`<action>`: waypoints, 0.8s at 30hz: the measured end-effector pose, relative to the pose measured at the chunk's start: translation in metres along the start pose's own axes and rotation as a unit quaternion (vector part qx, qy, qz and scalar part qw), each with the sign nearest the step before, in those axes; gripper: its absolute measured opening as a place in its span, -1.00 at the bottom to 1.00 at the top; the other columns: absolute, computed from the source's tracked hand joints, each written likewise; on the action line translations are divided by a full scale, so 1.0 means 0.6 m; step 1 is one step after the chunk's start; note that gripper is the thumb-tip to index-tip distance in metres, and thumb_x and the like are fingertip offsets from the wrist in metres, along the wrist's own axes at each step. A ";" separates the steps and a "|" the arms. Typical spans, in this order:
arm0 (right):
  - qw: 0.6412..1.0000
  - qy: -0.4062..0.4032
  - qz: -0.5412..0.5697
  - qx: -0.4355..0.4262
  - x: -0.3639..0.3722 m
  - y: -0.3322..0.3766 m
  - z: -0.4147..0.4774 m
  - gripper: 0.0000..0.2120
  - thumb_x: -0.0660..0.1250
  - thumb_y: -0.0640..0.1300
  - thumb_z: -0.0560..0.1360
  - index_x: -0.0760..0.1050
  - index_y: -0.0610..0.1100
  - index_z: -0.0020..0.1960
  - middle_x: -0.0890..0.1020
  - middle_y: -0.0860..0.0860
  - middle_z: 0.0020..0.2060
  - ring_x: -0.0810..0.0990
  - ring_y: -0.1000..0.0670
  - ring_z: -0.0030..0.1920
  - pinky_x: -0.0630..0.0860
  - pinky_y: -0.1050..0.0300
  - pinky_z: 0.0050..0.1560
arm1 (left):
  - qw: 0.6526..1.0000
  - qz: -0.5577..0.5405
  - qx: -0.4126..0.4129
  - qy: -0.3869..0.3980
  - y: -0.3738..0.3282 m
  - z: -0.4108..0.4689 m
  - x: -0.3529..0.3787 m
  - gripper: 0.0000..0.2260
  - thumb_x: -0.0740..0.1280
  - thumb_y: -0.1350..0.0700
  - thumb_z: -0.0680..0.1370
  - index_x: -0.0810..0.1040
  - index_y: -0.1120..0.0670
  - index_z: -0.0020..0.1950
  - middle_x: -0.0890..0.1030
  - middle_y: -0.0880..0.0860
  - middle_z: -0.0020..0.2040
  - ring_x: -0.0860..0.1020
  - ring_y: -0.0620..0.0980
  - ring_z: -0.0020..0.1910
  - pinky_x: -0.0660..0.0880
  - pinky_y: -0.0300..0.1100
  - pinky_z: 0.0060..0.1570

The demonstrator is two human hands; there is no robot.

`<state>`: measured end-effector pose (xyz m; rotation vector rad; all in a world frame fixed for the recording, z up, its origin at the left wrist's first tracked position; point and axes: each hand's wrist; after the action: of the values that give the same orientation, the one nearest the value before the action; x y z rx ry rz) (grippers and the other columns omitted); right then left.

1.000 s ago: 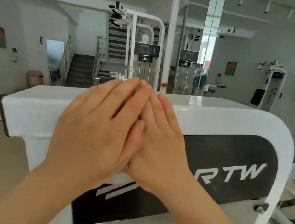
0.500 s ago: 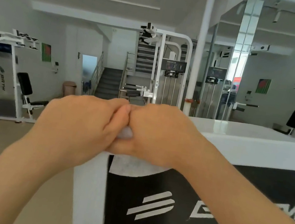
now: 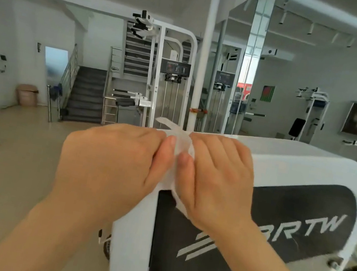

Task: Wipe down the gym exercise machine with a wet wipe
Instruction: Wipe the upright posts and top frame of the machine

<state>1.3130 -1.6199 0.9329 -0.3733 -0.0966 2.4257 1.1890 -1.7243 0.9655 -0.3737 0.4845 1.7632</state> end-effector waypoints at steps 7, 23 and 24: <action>0.980 0.036 -0.065 0.186 -0.028 -0.076 -0.021 -0.39 -0.20 0.03 0.66 0.57 -0.24 0.13 0.63 -0.14 0.13 0.43 -0.15 0.36 0.18 -0.09 0.47 | 0.999 -0.044 0.024 0.010 0.006 0.000 0.019 -0.55 -0.05 -0.03 0.63 0.52 0.08 -0.26 0.51 0.04 -0.40 0.51 0.13 -0.40 0.50 -0.01 -0.37; 0.989 0.054 -0.012 0.140 -0.012 -0.161 -0.125 -0.32 -0.21 0.19 0.63 -0.09 -0.27 0.56 -0.07 -0.16 0.57 -0.12 -0.12 0.58 -0.09 -0.15 0.55 | 0.987 0.023 0.156 0.017 -0.198 0.016 0.089 -0.50 0.08 0.04 0.58 0.30 0.25 0.47 0.32 0.24 0.47 0.28 0.21 0.47 0.13 0.21 0.45; 0.993 0.060 -0.020 0.100 -0.012 -0.173 -0.139 -0.35 -0.22 0.16 0.64 -0.10 -0.26 0.55 -0.06 -0.14 0.56 -0.10 -0.13 0.58 -0.07 -0.16 0.55 | 0.986 0.019 0.164 0.022 -0.225 0.022 0.098 -0.49 0.08 0.03 0.58 0.29 0.25 0.48 0.32 0.23 0.48 0.27 0.21 0.47 0.12 0.21 0.45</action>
<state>1.4065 -1.5469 0.8719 -0.4201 0.1902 2.3418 1.3061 -1.6407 0.9310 -0.1708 0.8055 1.6785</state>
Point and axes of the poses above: each hand's wrist, its own z-axis towards the middle knuckle, its own x-axis out of the palm, y = z × x
